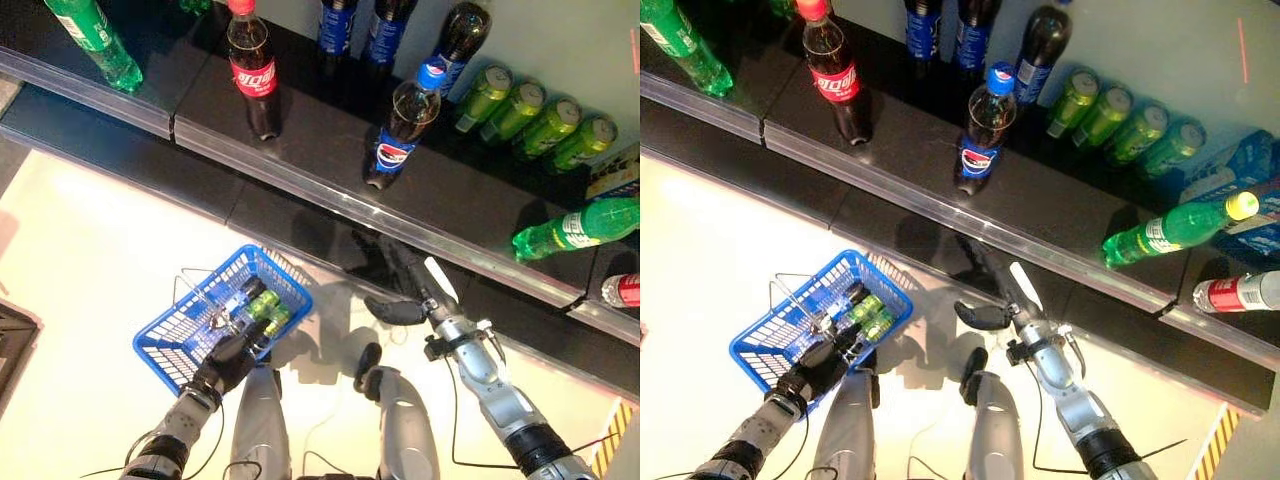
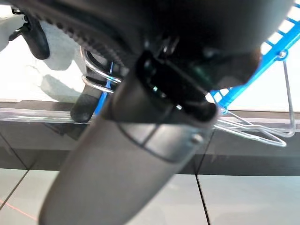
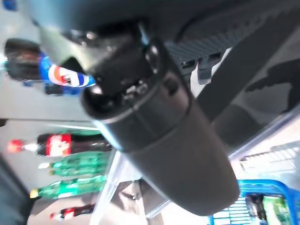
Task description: Pick up the drink and place into the basket.
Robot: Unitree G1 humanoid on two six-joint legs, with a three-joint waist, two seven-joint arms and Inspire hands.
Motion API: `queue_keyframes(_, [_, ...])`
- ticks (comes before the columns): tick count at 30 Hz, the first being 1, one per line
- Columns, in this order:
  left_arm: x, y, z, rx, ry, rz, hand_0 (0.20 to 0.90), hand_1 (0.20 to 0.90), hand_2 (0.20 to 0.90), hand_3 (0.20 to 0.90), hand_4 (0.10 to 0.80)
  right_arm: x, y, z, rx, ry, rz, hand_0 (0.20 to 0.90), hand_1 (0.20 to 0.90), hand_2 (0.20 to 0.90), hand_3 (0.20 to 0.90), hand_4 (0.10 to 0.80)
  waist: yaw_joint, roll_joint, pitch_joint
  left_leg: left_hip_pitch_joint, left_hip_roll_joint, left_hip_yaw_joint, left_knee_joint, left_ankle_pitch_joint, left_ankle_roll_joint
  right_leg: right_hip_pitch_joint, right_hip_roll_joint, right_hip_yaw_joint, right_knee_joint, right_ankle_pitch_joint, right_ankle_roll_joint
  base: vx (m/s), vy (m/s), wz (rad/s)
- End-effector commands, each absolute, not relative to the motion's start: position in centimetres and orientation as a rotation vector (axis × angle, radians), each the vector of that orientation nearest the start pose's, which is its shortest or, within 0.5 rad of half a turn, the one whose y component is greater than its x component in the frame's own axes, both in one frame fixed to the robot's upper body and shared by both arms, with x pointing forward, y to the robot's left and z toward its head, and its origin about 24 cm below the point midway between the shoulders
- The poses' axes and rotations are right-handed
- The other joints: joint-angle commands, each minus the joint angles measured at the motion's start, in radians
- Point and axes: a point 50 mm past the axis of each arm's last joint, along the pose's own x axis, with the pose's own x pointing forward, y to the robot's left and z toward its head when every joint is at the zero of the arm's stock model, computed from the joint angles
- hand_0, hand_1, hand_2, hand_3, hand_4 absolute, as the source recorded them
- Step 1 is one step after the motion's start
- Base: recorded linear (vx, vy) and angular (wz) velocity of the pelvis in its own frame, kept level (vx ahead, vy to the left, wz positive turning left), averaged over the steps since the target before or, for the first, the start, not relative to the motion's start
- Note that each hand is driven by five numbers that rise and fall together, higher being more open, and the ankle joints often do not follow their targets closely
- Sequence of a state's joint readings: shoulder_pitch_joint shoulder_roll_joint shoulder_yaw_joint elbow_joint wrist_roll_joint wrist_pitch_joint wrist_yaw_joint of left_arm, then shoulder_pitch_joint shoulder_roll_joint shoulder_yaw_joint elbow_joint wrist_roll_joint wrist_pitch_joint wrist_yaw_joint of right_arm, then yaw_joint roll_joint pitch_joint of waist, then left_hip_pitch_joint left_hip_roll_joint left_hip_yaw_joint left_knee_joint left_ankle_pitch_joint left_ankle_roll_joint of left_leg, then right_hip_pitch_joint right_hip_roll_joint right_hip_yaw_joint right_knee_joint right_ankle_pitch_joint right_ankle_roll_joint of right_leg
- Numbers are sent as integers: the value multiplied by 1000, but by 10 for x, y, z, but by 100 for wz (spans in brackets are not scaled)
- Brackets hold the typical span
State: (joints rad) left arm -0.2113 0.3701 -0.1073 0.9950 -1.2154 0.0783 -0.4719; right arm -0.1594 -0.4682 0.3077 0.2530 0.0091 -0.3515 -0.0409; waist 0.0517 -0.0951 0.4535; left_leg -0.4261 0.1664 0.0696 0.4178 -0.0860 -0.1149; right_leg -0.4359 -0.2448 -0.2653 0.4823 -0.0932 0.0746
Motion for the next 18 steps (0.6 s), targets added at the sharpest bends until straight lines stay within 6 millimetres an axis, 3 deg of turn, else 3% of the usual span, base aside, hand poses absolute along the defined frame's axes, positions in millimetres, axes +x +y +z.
queue_keyframes(1, [225, 215, -70, -965, 372, -143, 300, 300, 300, 200, 100, 270, -164, 96, -499, -455, 332, 900, 900, 900, 900, 800, 2, 31, -43, 19, -18, -10, -67, 80, 67, 37, 24, 40, -18, 41, 27, 0, 0, 0])
queue_keyframes(9, [223, 212, -71, -969, 376, -149, 300, 300, 300, 200, 100, 267, -166, 138, -452, -621, 309, 900, 900, 900, 900, 800, -2, 38, -25, 32, -11, -5, -67, 83, 57, 73, 25, 36, -46, 41, 25, 8, 9, 2])
queue_keyframes(18, [218, 210, -76, -972, 389, -144, 300, 300, 300, 200, 100, 267, -187, 156, -246, -706, 127, 900, 900, 900, 900, 800, -8, 45, -18, 48, -2, 5, -58, 78, 54, 100, 25, 35, -54, 36, 19, 7, 4, 0])
